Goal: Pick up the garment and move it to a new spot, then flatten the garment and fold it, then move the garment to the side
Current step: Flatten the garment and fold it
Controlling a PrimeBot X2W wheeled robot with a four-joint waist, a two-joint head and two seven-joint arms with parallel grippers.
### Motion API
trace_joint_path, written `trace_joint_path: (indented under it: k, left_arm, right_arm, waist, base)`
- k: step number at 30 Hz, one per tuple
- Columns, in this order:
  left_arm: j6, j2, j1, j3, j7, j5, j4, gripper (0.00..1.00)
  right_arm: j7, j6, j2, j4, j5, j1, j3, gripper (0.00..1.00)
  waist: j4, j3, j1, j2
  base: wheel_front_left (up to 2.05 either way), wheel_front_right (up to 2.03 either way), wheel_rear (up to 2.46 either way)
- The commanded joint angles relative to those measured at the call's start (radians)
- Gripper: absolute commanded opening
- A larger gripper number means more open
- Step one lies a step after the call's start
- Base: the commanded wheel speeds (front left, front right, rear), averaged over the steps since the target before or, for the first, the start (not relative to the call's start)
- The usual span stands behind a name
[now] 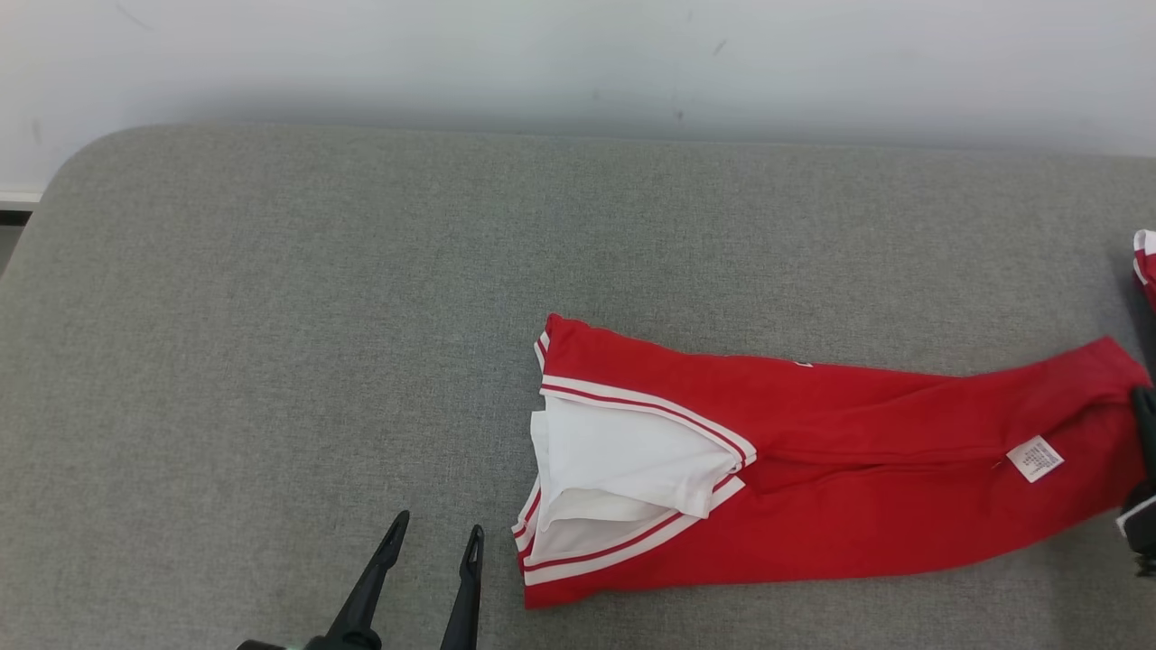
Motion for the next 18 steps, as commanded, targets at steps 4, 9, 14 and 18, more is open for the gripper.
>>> trace_joint_path:
  k: [4,9,14,18]
  left_arm:
    - [-0.006,-0.008,0.007,0.006,-0.004,0.011,0.009,1.0]
    - [-0.015,-0.014,0.007,0.007,-0.004,0.015,0.022,1.0]
    - [-0.025,-0.022,0.001,0.001,-0.004,0.018,0.033,1.0]
    - [-0.033,-0.03,-0.003,-0.002,-0.004,0.017,0.039,1.0]
  right_arm:
    - [0.017,-0.003,0.018,-0.131,-0.016,0.036,0.021,0.0]
    - [0.065,-0.003,0.061,-0.277,-0.058,0.061,0.031,0.0]
    - [0.137,-0.003,0.123,-0.379,-0.118,0.067,0.039,0.0]
    - [0.195,-0.003,0.185,-0.436,-0.17,0.052,0.046,0.0]
  waist:
    - [-0.004,-0.008,-0.0001,-0.0001]
    - [-0.001,-0.022,-0.0001,-0.0001]
    - [0.019,-0.032,-0.0001,-0.0001]
    - [0.042,-0.037,-0.0001,-0.0001]
  base:
    - [0.0,0.0,0.0]
    - [0.0,0.0,0.0]
    - [0.0,0.0,0.0]
    - [0.0,0.0,0.0]
